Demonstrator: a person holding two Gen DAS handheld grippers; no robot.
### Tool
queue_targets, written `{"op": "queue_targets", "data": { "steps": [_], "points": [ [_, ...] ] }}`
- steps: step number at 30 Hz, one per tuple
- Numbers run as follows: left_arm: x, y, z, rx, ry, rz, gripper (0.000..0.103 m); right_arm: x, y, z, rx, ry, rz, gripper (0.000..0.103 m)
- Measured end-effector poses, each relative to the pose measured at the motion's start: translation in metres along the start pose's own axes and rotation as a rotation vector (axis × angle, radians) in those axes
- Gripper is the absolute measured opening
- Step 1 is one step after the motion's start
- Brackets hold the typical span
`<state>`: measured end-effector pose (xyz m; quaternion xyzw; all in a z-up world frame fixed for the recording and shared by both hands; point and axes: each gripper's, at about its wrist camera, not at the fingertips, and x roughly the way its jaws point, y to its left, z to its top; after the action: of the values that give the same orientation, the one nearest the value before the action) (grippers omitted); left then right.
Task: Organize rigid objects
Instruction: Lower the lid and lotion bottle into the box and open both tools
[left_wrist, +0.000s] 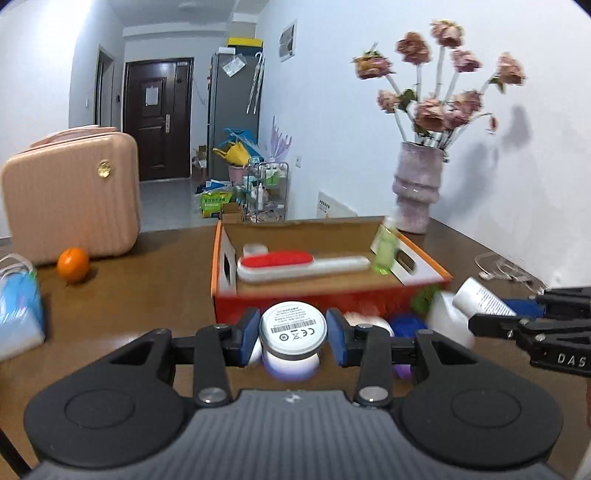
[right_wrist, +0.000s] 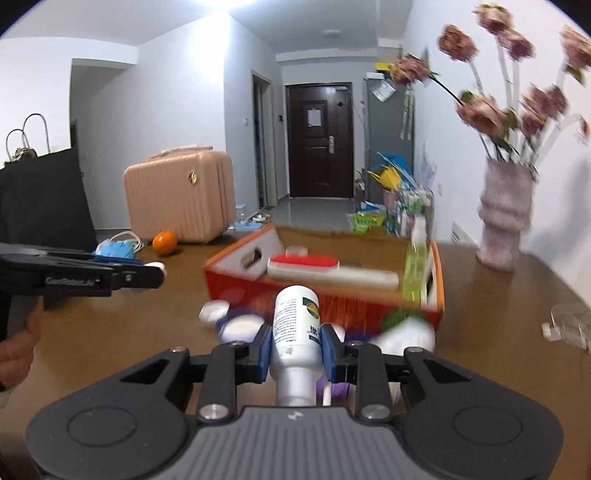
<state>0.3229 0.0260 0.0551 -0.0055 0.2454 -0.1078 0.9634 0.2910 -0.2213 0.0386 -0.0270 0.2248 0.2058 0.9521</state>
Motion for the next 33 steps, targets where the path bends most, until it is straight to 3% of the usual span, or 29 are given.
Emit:
{"op": "queue_targets", "data": {
  "steps": [5,9,14,18,25,29,33],
  "points": [
    [0.097,0.020,0.050,0.001,0.111,0.009,0.040,0.099,-0.040,0.068,-0.026,0.098,-0.020,0.027],
    [0.170,0.036,0.068,-0.003,0.201,0.030,0.040,0.190,-0.068,0.103,-0.029,0.207,-0.044,0.027],
    [0.218,0.052,0.066,0.007,0.255,0.038,0.041,0.278,-0.078,0.119,-0.096,0.318,-0.075,0.027],
    [0.236,0.056,0.064,0.018,0.271,0.036,0.044,0.318,-0.074,0.116,-0.153,0.365,-0.083,0.027],
    [0.230,0.061,0.078,-0.010,0.230,0.048,0.051,0.309,-0.079,0.116,-0.126,0.314,-0.073,0.027],
    [0.209,0.058,0.086,-0.023,0.210,0.055,0.053,0.269,-0.081,0.121,-0.118,0.283,-0.074,0.027],
    [0.166,0.048,0.091,-0.006,0.165,0.068,0.063,0.212,-0.082,0.124,-0.109,0.241,-0.090,0.027]
  ]
}}
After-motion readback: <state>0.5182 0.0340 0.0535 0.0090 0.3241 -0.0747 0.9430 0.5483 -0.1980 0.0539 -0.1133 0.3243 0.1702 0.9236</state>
